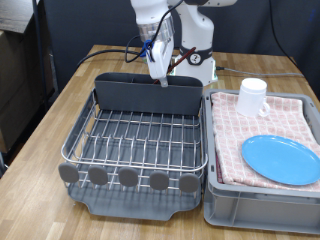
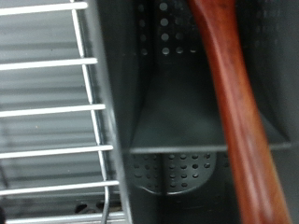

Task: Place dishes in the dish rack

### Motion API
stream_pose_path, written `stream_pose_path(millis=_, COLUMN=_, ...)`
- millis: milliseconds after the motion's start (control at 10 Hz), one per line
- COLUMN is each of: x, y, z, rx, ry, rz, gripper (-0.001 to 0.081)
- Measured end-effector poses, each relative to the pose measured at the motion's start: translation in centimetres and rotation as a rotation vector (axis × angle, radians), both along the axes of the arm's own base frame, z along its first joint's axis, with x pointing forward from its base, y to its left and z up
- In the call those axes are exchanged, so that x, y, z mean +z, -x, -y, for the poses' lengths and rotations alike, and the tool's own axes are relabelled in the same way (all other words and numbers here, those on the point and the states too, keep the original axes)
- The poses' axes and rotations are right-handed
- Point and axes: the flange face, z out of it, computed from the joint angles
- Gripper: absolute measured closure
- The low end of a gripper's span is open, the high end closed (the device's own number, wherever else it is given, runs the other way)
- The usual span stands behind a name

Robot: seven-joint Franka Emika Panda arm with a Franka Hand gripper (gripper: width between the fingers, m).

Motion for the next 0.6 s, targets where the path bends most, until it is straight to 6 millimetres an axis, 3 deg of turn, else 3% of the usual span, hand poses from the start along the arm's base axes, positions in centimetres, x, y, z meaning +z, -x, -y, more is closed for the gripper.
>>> stream_pose_path(millis=200, x=1.0, y=-0.4, z=-1.1, rx=-0.023, ry=0.060, rz=-0.002, gripper=0.0007)
stream_pose_path(millis=600, x=4.6, y=-0.6, z=-2.7, rx=-0.038, ry=0.102, rz=-0.010, gripper=0.0003)
